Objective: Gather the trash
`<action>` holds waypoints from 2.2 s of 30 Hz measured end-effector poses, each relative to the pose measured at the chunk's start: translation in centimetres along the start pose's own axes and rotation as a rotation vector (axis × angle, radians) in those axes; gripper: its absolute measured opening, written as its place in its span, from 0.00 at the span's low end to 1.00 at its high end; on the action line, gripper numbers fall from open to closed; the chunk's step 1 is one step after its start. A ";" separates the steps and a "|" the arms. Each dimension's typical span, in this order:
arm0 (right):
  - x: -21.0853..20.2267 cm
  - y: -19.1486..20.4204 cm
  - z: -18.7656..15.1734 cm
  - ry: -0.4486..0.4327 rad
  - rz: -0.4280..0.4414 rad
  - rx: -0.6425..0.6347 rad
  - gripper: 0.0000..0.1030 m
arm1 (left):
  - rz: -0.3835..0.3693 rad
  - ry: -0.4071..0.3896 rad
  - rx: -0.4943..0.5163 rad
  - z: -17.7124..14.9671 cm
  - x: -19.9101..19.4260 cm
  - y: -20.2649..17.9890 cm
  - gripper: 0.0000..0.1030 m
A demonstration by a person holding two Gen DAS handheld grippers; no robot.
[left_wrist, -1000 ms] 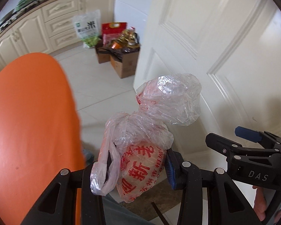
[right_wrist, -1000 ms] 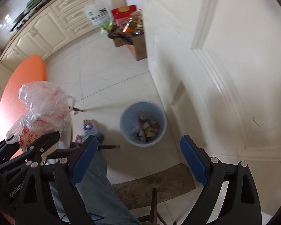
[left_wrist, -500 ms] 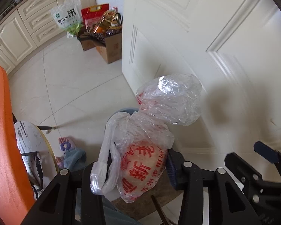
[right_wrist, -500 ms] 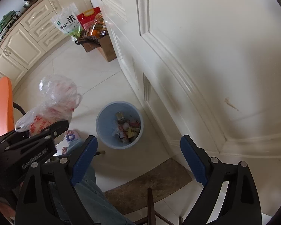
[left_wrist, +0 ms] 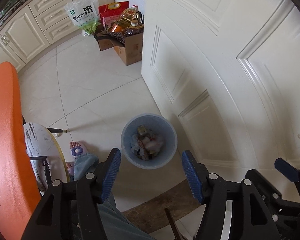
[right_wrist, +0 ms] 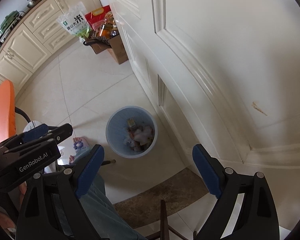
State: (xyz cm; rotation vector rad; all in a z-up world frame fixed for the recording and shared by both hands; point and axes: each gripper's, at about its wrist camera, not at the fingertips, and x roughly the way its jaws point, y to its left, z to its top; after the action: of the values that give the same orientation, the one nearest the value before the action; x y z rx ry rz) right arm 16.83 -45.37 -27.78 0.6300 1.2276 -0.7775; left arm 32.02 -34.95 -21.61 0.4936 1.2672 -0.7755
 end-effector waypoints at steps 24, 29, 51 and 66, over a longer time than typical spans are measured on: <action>-7.7 5.1 -2.3 -0.268 0.095 -0.254 0.89 | 0.154 -0.291 -0.248 -12.9 -12.7 2.0 0.67; -10.2 6.7 -4.2 -0.322 0.206 -0.327 0.89 | 0.220 -0.375 -0.340 -17.6 -16.3 2.0 0.68; -21.9 9.8 -11.7 -0.650 0.446 -0.554 0.95 | 0.480 -0.734 -0.562 -36.3 -28.1 -7.9 0.73; -25.3 6.7 -16.5 -0.843 0.363 -0.531 1.00 | 0.493 -0.784 -0.549 -45.6 -30.2 -15.2 0.74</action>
State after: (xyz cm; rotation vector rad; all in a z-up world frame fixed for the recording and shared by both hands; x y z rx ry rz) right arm 9.02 -23.94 -6.93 0.0436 0.4721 -0.3119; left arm -12.37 -5.07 -2.59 0.0186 0.5364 -0.1364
